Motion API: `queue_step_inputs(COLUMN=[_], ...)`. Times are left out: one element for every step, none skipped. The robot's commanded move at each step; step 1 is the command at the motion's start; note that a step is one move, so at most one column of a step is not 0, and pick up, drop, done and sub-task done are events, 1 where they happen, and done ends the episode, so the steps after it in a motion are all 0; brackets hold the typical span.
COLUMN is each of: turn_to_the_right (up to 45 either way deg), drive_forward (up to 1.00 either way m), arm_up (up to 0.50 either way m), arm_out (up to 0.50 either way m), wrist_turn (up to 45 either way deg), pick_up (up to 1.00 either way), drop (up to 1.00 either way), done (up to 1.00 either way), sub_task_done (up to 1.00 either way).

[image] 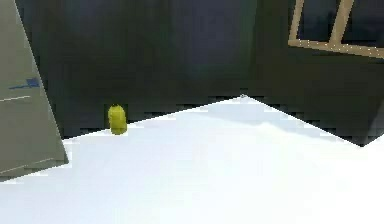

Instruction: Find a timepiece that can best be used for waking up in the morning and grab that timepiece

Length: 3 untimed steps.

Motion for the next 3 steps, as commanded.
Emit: queue_step_inputs(turn_to_the_right=[45.0,15.0,0.0], drive_forward=[0.00,0.00,1.00], arm_up=[0.00,0.00,0.00], arm_out=[0.00,0.00,0.00], wrist_turn=[0.0,0.0,0.0], pick_up=[0.00,0.00,0.00], drop=[0.00,0.00,0.00], done=[0.00,0.00,0.00], sub_task_done=[0.00,0.00,0.00])
